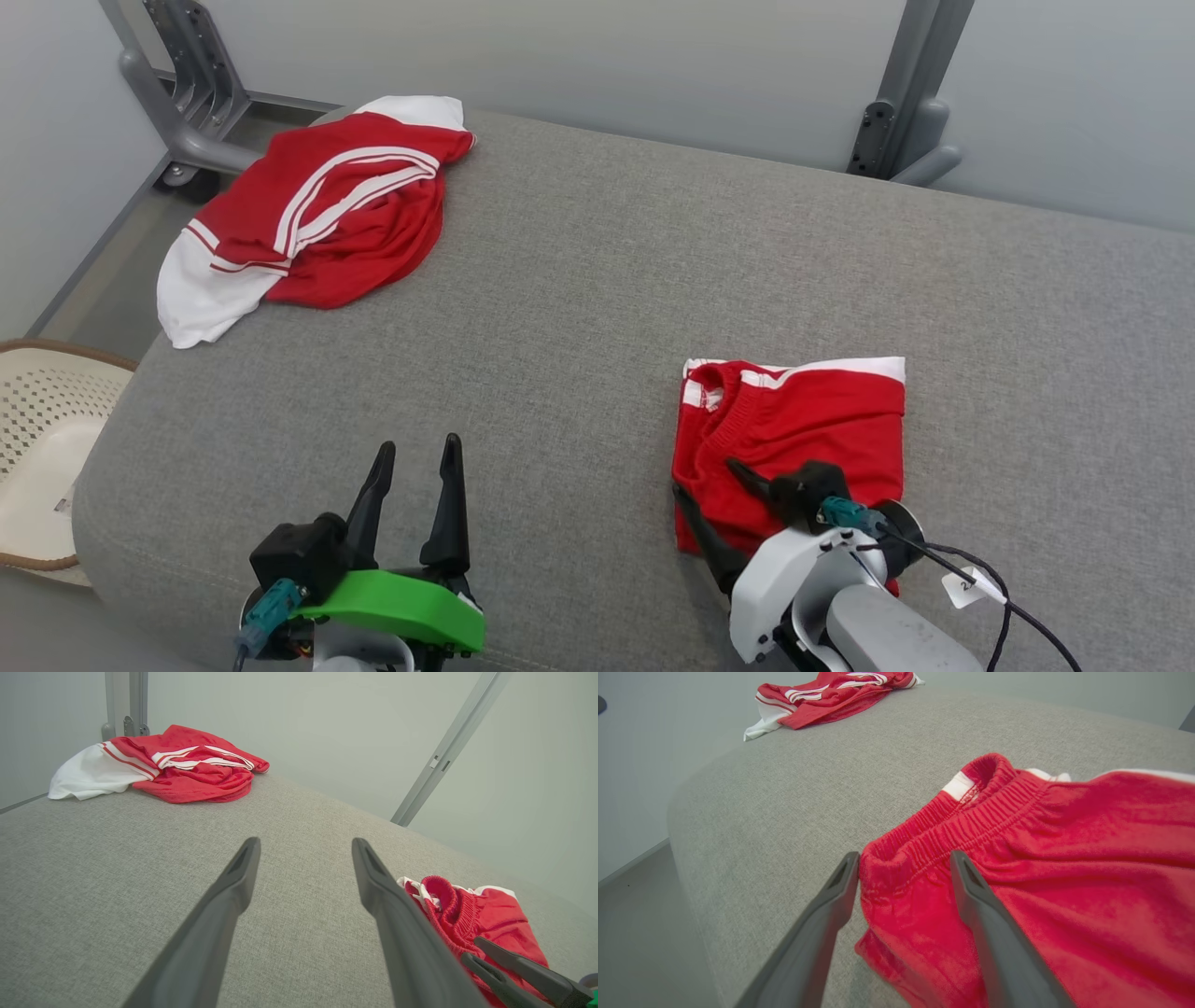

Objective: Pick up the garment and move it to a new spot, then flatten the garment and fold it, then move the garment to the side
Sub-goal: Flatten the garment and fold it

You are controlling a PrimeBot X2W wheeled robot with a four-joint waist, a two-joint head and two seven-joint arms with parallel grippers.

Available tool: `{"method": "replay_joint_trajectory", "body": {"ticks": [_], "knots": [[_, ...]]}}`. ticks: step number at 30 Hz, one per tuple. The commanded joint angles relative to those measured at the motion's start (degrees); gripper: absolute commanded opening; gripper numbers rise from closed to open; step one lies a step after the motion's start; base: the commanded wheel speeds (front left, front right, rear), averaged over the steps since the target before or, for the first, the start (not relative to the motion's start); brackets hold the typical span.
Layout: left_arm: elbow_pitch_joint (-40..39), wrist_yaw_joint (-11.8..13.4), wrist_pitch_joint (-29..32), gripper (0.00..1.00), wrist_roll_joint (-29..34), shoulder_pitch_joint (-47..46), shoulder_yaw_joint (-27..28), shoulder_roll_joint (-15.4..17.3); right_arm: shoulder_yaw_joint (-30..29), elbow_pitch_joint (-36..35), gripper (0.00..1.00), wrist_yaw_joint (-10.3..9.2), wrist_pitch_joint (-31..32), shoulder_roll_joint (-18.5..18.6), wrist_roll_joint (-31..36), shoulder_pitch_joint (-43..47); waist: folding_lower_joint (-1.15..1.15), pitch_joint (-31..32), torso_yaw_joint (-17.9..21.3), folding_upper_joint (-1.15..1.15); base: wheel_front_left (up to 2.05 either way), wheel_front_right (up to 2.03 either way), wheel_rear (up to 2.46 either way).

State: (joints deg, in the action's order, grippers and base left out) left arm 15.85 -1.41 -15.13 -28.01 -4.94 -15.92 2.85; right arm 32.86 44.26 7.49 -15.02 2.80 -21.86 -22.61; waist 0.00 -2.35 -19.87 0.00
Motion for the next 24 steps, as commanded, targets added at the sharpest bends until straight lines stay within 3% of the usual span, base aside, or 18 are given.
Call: {"method": "replay_joint_trajectory", "body": {"ticks": [1,9,24], "knots": [[-0.16,0.3,-0.01,1.0,0.03,0.01,0.1,0.08,0.13,-0.39,1.0,0.0,-0.19,0.19,0.54,0.75,0.0,-0.13,0.25,0.0,0.0,0.0,0.0],[-0.18,0.34,-0.01,1.0,0.15,-0.32,0.53,0.08,-2.66,-4.68,1.0,0.0,-0.2,0.2,4.26,1.59,0.0,-0.23,1.96,0.0,0.0,0.0,0.0],[-1.41,0.47,-0.01,1.0,3.98,-0.85,0.15,0.08,-23.55,-23.87,1.0,0.0,-0.21,0.16,14.43,10.55,0.0,1.62,7.93,0.0,0.0,0.0,0.0]]}}
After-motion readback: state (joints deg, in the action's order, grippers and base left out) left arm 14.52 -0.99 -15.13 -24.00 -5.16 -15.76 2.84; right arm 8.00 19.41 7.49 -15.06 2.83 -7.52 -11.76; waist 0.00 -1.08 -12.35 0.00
